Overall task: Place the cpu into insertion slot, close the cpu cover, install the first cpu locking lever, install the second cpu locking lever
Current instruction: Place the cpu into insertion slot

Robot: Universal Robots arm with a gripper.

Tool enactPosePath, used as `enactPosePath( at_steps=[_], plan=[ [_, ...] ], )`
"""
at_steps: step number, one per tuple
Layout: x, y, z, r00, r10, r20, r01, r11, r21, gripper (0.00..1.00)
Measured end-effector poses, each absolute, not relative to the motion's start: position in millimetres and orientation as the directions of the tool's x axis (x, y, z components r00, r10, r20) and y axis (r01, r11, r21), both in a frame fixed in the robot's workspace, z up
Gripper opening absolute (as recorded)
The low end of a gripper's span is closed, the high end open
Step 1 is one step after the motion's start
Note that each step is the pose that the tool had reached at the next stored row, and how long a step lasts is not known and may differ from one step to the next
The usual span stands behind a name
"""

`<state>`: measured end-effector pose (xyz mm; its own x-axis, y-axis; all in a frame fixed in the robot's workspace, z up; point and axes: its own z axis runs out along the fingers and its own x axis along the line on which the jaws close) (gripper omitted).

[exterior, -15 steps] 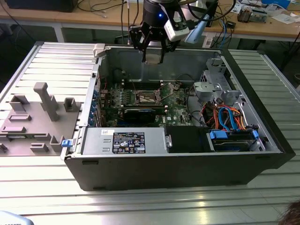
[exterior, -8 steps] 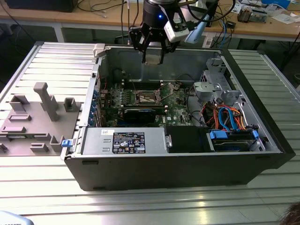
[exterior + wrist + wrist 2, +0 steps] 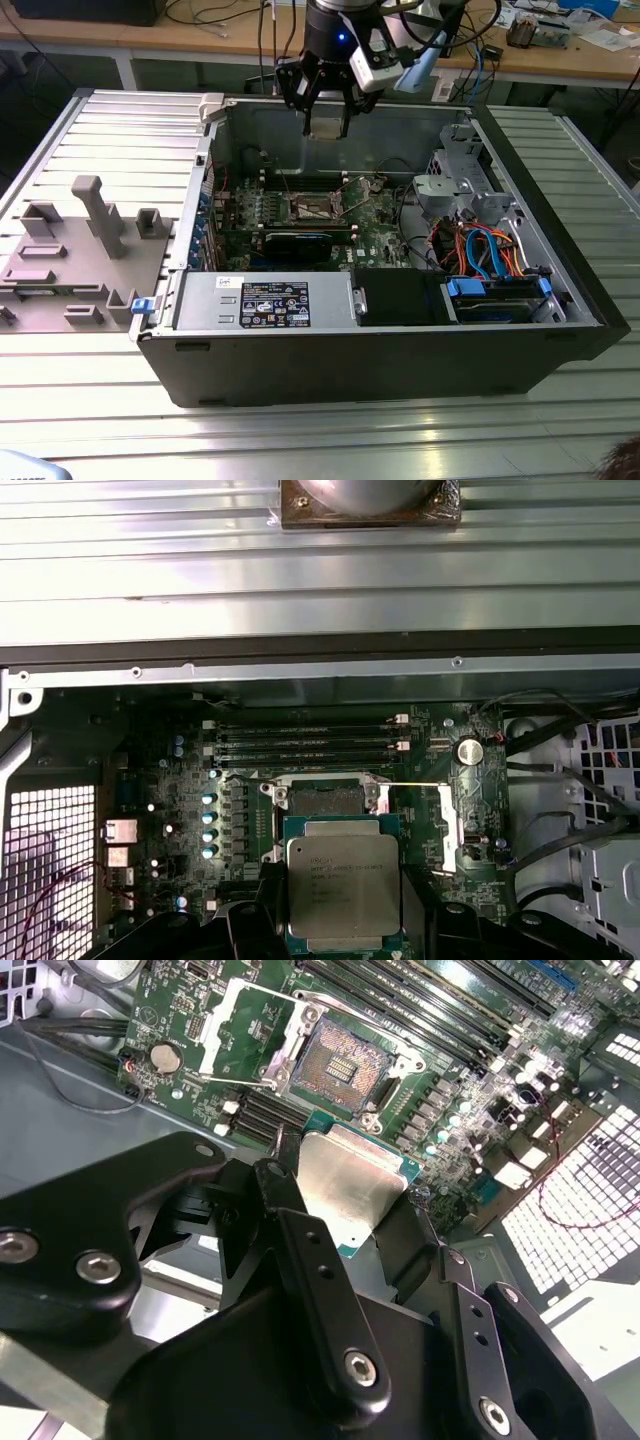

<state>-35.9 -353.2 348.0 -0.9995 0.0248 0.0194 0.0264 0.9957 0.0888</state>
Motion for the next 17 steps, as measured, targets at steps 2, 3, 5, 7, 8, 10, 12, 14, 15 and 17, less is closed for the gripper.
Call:
enactPosePath(
  at_steps=[2,3,5,7,8,10,12,14,15,17],
  plan=[
    [-35.9,-353.2,347.6,-1.000,0.025,0.019,0.026,0.996,0.089,0.55],
    [-35.9,-353.2,347.3,-1.000,0.025,0.019,0.026,0.996,0.089,0.55],
    [-35.9,-353.2,346.7,-1.000,0.025,0.019,0.026,0.996,0.089,0.55],
    [-35.9,-353.2,346.3,-1.000,0.025,0.019,0.026,0.996,0.089,0.55],
    [-35.9,-353.2,346.1,-1.000,0.025,0.019,0.026,0.996,0.089,0.55],
    [-35.9,-353.2,345.7,-1.000,0.025,0.019,0.026,0.996,0.089,0.55],
    [-35.9,-353.2,345.1,-1.000,0.025,0.019,0.026,0.996,0.089,0.55],
    [-35.9,-353.2,344.7,-1.000,0.025,0.019,0.026,0.996,0.089,0.55],
    [-35.9,-353.2,344.6,-1.000,0.025,0.019,0.026,0.996,0.089,0.55],
    [-35.9,-353.2,344.0,-1.000,0.025,0.019,0.026,0.996,0.089,0.55]
  ],
)
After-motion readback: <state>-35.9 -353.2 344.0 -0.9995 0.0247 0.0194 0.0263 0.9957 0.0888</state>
